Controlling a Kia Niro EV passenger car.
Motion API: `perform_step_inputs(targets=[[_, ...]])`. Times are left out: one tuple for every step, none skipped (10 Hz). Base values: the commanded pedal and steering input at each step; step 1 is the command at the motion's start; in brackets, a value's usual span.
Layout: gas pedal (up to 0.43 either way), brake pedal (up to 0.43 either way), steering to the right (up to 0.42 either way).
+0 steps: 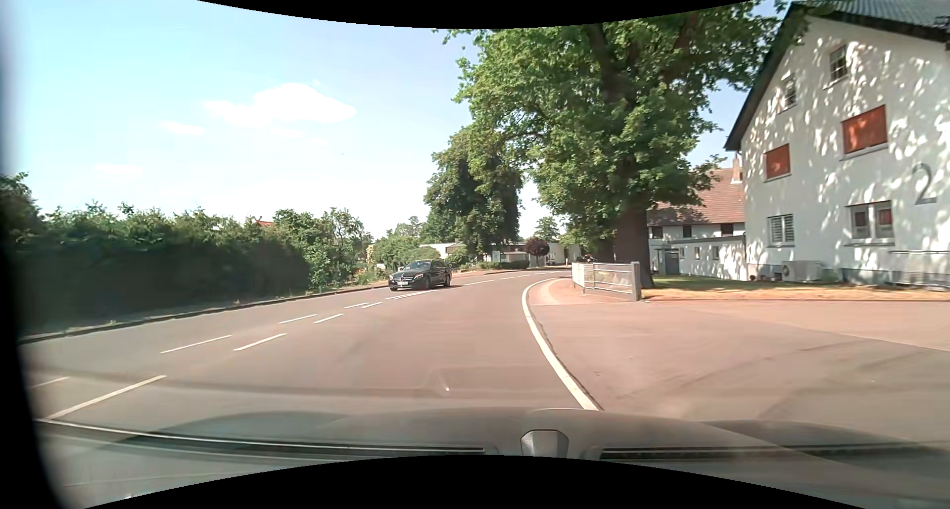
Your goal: Follow the waypoints while adhering to traffic rules and regulations
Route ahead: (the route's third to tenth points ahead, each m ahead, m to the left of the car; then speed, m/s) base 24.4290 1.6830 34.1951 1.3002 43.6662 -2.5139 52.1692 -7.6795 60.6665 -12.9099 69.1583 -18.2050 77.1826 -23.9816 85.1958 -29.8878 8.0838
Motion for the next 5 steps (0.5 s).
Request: perform_step_inputs(targets=[[0.311,0.006,-0.073],[0.311,0.006,-0.049],[0.311,0.006,-0.034],[0.311,0.006,-0.019],[0.311,0.006,-0.013]])
